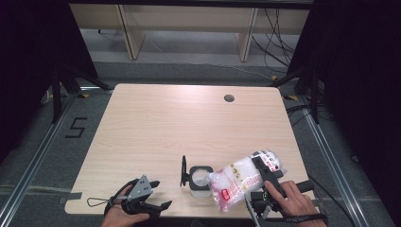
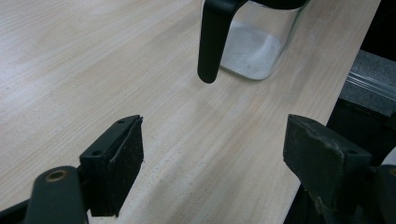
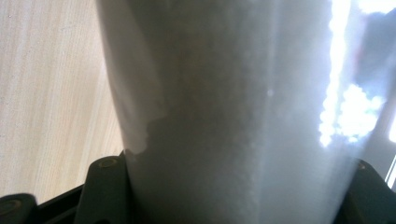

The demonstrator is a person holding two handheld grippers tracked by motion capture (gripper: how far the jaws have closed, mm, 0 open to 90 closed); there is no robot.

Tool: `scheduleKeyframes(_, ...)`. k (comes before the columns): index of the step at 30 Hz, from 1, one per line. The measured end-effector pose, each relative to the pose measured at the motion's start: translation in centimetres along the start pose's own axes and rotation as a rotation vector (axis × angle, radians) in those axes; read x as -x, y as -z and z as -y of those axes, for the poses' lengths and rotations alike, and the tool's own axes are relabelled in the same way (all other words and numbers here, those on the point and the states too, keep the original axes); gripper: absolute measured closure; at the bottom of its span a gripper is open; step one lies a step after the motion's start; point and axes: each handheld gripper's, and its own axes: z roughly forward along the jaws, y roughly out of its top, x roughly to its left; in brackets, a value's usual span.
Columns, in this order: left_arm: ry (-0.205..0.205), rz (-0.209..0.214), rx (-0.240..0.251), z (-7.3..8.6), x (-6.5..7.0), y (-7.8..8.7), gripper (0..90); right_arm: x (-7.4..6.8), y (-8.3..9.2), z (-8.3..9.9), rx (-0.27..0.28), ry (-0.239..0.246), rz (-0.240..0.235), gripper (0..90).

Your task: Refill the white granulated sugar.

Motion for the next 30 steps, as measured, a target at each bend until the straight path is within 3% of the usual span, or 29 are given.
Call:
scheduleKeyframes(2, -0.013, -0.006, -0.011, -0.01, -0.1, 0.05, 19.8, -0.07, -0.01, -0.02, 0.003, -0.005, 0.001, 41.0)
scheduleKeyframes(4, 0.001, 0.001, 0.001, 0.0, -0.01, 0.02, 19.8, -0.09, 0.03, -0.01, 0.0, -0.01, -0.004, 41.0)
scheduleKeyframes(5, 0.001, 0.0, 0.0, 0.01, 0.0, 0.01, 19.8, -0.27, -0.15, 0.02, 0.025, -0.021, 0.026, 41.0)
scheduleKeyframes(7, -0.013, -0.005, -0.011, -0.01, -0.09, 0.05, 19.8, -0.67, -0.05, 0.0, 0.009, -0.071, 0.012, 41.0)
scheduleKeyframes(10, -0.015, -0.008, -0.008, -0.02, -0.1, 0.09, 19.8, -0.18, -0.2, -0.16, 0.037, -0.002, 0.014, 41.0)
scheduleKeyframes(11, -0.015, -0.008, -0.008, -0.02, -0.1, 0.09, 19.8, -0.58, -0.13, -0.13, 0.023, -0.057, 0.007, 41.0)
scheduleKeyframes(12, -0.015, -0.009, -0.008, -0.02, -0.1, 0.09, 19.8, -0.58, -0.13, -0.13, 0.023, -0.057, 0.007, 41.0)
scheduleKeyframes(13, -0.016, -0.009, -0.009, -0.03, -0.11, 0.09, 19.8, -0.32, -0.22, -0.23, 0.035, -0.026, 0.011, 41.0)
scheduleKeyframes(16, -0.016, -0.008, -0.009, -0.02, -0.1, 0.09, 19.8, -0.37, -0.08, -0.28, 0.018, -0.035, -0.008, 41.0)
scheduleKeyframes(18, -0.016, -0.008, -0.009, -0.03, -0.11, 0.1, 19.7, -0.14, -0.02, -0.3, 0.017, -0.016, -0.013, 41.0)
scheduleKeyframes(21, -0.001, 0.0, 0.006, -0.01, 0.0, 0.06, 19.8, -0.49, -0.26, -0.07, 0.045, -0.053, 0.017, 41.0)
scheduleKeyframes(22, 0.0, 0.001, 0.006, -0.02, 0.0, 0.07, 19.8, -0.54, -0.17, 0.04, 0.025, -0.076, -0.007, 41.1)
scheduleKeyframes(24, 0.003, 0.004, 0.007, -0.01, 0.02, 0.05, 19.7, -0.62, -0.15, 0.11, 0.02, -0.086, -0.008, 41.0)
scheduleKeyframes(25, 0.003, 0.0, 0.011, 0.01, 0.04, 0.03, 19.7, -0.22, -0.15, 0.12, 0.022, -0.033, -0.011, 41.1)
scheduleKeyframes(26, 0.001, 0.001, 0.008, -0.01, 0.02, 0.05, 19.8, -0.28, -0.06, 0.21, 0.012, -0.048, -0.026, 41.0)
scheduleKeyframes(27, -0.001, 0.001, 0.005, -0.02, 0.0, 0.07, 19.8, -0.34, -0.19, 0.33, 0.034, -0.048, 0.005, 41.1)
scheduleKeyframes(29, -0.001, 0.002, 0.005, 0.0, 0.01, 0.07, 19.8, -0.36, 0.01, 0.33, 0.01, -0.049, -0.018, 41.1)
scheduleKeyframes(30, 0.0, 0.002, 0.005, 0.0, 0.01, 0.06, 19.8, -0.57, -0.04, 0.39, 0.014, -0.079, -0.011, 41.1)
